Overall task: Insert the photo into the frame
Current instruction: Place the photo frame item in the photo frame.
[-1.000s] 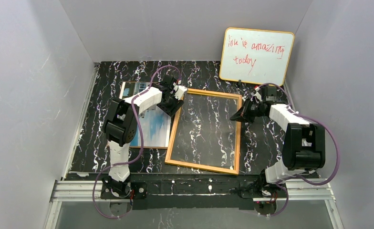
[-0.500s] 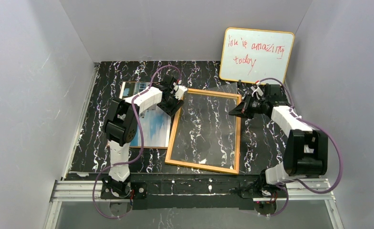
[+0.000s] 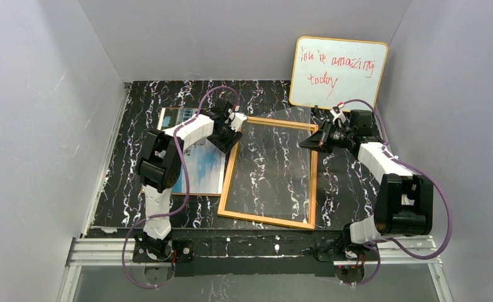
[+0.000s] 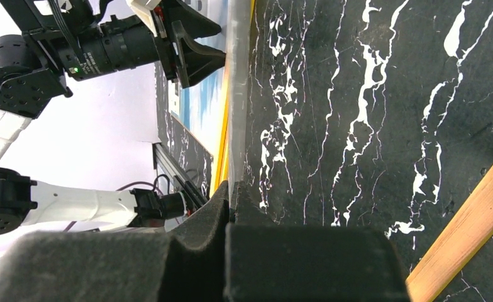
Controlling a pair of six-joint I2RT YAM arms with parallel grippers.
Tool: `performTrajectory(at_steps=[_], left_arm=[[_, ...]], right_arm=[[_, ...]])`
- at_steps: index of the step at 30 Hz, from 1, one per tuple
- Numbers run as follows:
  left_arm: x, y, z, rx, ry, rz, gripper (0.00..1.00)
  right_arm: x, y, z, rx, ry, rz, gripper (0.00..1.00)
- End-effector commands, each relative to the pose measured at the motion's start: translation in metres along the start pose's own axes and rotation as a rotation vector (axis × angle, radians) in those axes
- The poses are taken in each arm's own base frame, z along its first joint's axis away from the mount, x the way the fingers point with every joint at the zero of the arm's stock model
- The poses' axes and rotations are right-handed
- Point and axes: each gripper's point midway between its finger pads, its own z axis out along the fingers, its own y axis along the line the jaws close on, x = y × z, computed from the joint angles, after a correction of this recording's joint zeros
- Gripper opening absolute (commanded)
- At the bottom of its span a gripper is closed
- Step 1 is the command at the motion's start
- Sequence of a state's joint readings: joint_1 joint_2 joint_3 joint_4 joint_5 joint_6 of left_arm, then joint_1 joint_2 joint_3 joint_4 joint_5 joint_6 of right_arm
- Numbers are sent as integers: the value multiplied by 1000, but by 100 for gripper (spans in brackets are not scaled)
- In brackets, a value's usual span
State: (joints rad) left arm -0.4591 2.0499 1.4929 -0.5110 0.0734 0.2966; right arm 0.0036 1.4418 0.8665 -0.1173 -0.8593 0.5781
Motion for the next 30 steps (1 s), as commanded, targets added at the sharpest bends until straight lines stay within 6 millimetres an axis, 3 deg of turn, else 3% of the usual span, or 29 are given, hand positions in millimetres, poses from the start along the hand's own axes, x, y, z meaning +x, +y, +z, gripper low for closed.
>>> performTrajectory(at_steps=[1, 14, 30], left_arm=[[24, -22, 14, 105, 76, -10, 55], [27, -24, 14, 110, 73, -14, 54], [30, -24, 16, 112, 75, -7, 54]], right_arm=[[-2, 7, 1, -35, 5, -16, 1], [5, -27, 12, 81, 35, 122, 1], [-9, 22, 8, -159, -26, 102, 1]])
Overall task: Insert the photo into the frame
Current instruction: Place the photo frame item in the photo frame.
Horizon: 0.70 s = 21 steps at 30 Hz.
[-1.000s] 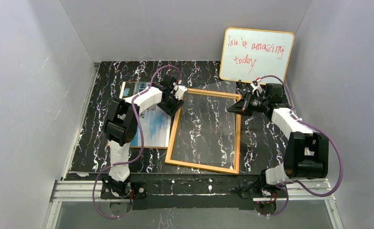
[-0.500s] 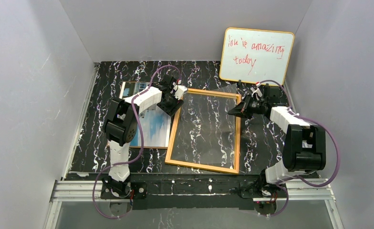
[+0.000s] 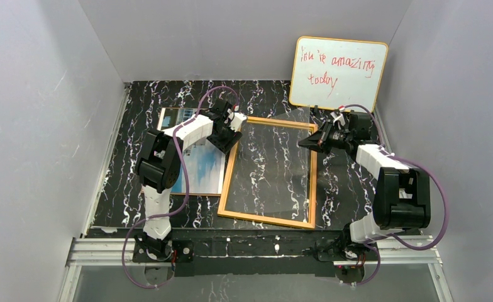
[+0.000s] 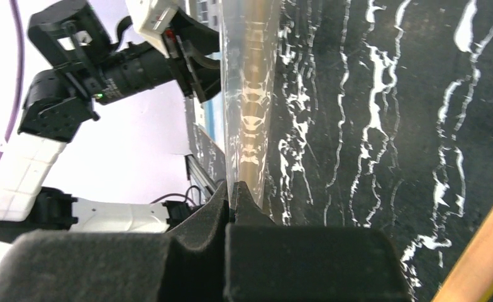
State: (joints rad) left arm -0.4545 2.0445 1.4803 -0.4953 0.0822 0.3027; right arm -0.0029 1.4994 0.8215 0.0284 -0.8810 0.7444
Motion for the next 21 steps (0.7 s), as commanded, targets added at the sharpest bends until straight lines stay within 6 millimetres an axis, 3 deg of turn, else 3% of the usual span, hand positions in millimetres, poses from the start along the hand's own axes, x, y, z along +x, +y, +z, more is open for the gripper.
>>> performTrajectory(at_steps=[1, 8, 21], left_arm=[[31, -25, 15, 108, 88, -9, 54], [32, -27, 16, 114, 90, -8, 53], [29, -30, 12, 140, 75, -20, 51]], right_arm=[[-1, 31, -1, -138, -5, -17, 1], [6, 24, 0, -141, 3, 55, 1], [5, 44, -1, -190, -35, 85, 1]])
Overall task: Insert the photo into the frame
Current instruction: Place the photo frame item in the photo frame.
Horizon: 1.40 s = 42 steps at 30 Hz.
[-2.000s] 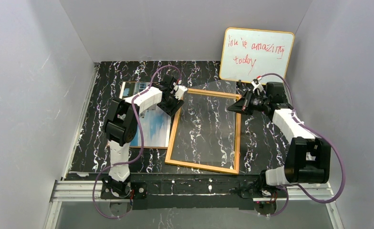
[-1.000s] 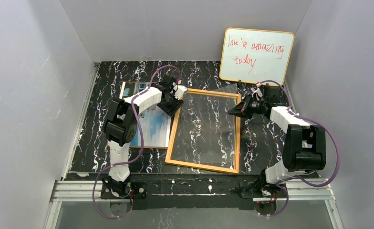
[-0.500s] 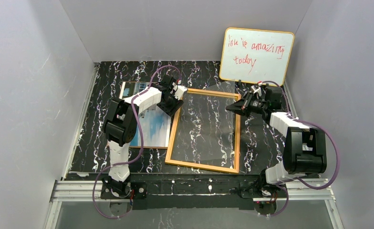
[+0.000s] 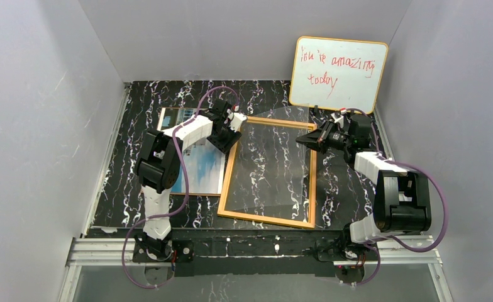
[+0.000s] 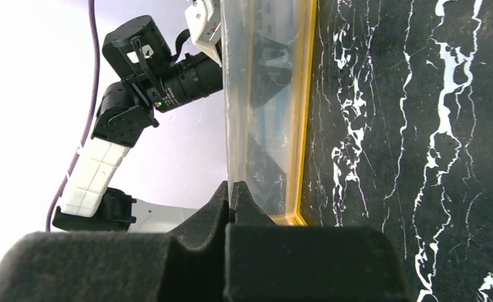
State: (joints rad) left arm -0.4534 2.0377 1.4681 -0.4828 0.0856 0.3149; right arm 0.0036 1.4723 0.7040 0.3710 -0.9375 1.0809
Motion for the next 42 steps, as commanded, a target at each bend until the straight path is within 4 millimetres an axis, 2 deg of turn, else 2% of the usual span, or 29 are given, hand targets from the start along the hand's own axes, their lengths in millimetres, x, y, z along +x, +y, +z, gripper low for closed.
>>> performTrajectory(at_steps=[1, 6, 20, 27, 33, 42], left_arm=[[29, -31, 12, 142, 80, -34, 51], [28, -29, 10, 146, 75, -40, 50], [27, -29, 10, 170, 70, -60, 47], [29, -24, 9, 164, 71, -70, 46], [31, -25, 11, 169, 77, -73, 45], [34, -25, 13, 167, 85, -69, 43]], right_arm=[[8, 15, 3, -40, 10, -37, 1], [10, 12, 7, -26, 18, -42, 1], [10, 20, 24, -8, 37, -92, 1], [-1, -10, 14, 180, 4, -155, 1], [2, -33, 15, 219, 20, -105, 1], [-2, -42, 15, 255, 9, -114, 1]])
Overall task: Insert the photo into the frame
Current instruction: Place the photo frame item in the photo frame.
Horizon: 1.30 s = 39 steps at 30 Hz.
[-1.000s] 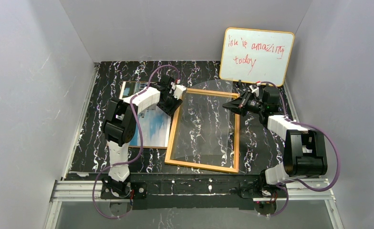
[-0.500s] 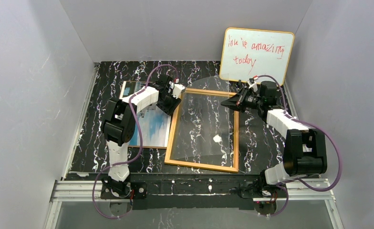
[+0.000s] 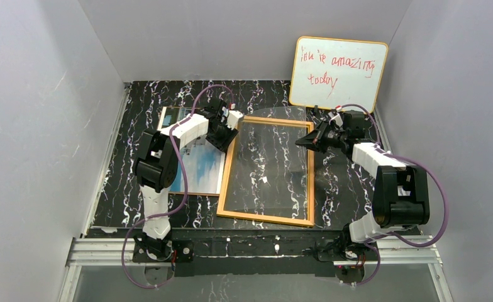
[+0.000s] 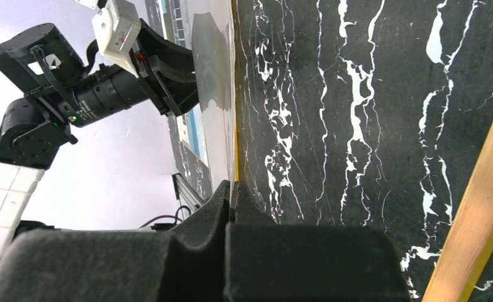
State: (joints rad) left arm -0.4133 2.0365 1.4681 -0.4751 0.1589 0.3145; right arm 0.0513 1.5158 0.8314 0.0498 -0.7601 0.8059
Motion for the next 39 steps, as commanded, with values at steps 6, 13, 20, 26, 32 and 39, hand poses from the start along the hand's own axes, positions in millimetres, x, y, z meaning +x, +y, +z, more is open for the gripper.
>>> performTrajectory(at_steps=[6, 13, 20, 26, 32, 39], left_arm=[[34, -29, 14, 119, 110, -46, 42], [34, -30, 16, 127, 112, -49, 41], [35, -30, 17, 130, 114, -53, 41], [35, -31, 18, 132, 115, -53, 40], [37, -31, 18, 131, 119, -52, 40], [38, -30, 19, 129, 123, -51, 40]], right_arm=[[11, -35, 5, 172, 37, 30, 1], [7, -36, 5, 190, 21, 24, 1], [7, -16, 5, 77, 12, -10, 1], [6, -9, 1, 49, -25, -40, 1], [4, -37, 11, 165, 7, 0, 7], [10, -54, 24, 295, 52, -52, 35]])
